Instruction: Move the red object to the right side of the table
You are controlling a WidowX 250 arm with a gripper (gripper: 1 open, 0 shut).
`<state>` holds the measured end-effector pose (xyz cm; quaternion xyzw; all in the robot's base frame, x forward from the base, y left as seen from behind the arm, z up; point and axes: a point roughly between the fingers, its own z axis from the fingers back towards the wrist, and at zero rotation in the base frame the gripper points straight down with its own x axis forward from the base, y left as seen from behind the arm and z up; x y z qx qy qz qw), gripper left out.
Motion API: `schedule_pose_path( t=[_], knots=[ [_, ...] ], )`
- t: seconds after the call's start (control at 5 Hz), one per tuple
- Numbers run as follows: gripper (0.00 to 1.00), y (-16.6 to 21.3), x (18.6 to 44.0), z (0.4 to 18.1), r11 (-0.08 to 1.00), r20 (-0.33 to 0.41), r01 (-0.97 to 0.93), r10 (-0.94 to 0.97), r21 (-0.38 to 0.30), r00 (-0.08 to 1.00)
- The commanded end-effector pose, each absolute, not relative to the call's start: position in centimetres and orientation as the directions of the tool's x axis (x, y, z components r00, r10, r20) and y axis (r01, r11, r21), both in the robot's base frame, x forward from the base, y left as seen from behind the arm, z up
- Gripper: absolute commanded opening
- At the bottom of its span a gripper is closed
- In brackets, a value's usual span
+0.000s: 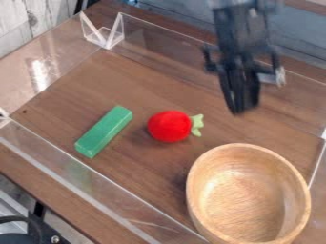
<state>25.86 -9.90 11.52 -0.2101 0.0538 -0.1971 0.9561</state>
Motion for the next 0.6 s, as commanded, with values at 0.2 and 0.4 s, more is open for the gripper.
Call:
schedule_pose_path(
  t=[0.2, 0.4],
  knots=[
    [0.0, -10.0, 26.2, 10.4, 0.852, 0.033, 0.388, -0.403, -0.351, 0.914],
    [0.0, -9.1, 25.9, 11.0, 0.866, 0.033, 0.376, -0.387, -0.329, 0.921]
  ],
)
